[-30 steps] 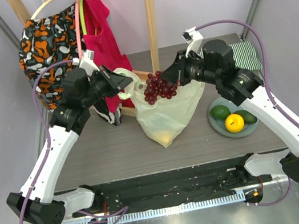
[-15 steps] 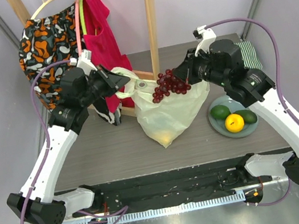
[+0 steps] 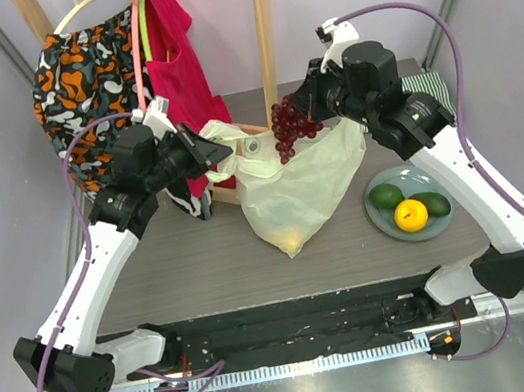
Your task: Place the fruits into the plastic bag
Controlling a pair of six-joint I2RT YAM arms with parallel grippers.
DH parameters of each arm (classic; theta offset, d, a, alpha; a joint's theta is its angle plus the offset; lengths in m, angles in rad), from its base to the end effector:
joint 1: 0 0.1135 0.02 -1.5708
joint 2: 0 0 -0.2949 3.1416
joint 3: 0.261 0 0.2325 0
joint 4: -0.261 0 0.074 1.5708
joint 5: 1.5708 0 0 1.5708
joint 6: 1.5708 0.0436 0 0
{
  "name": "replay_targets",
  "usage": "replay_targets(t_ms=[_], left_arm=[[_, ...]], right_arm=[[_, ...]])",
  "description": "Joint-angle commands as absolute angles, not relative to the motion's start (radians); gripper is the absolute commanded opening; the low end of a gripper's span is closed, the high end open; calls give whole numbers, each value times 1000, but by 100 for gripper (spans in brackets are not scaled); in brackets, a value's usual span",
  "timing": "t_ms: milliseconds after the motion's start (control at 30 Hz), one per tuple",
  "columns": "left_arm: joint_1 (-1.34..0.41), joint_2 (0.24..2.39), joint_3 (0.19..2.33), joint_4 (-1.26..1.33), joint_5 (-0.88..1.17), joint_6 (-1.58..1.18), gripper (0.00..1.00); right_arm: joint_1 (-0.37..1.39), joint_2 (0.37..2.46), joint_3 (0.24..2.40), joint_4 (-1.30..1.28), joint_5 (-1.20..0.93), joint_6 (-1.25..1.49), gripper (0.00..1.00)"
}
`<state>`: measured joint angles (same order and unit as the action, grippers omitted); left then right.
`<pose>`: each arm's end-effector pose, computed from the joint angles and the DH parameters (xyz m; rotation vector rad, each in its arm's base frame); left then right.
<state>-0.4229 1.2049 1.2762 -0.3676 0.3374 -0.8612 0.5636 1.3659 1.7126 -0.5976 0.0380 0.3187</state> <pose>0.2169 -0.1135 0.4311 -0.1900 2.0218 -1.1680 0.2247 0.1400 0.5058 -0.2001 1.8507 0.5847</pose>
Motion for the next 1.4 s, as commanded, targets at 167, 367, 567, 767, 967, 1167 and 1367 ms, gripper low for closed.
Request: replay_targets(t_ms=[167, 367, 567, 767, 967, 1167, 1367], left_arm=[[-419, 1209, 1319, -298, 368, -891, 0], [-419, 1262, 1353, -275, 357, -903, 0], [-416, 1305, 1382, -249, 347, -910, 0], [-416, 1325, 1388, -235, 324, -908, 0], [-407, 1327, 1388, -235, 299, -910, 0], [-405, 1319, 1384, -222, 316, -910, 0], [-403, 1296, 1358, -219, 348, -902, 0]], right_arm=[[568, 1332, 1660, -515, 14, 276, 1], [568, 1270, 1580, -528, -35, 325, 1], [569, 1226, 1514, -572, -60, 394, 1], [568, 1189, 1474, -586, -104, 456, 1], [569, 1177, 1470, -615, -124, 488, 1], [568, 1176, 1437, -614, -106, 525, 1], [568, 1244, 1486, -597, -5, 592, 1]])
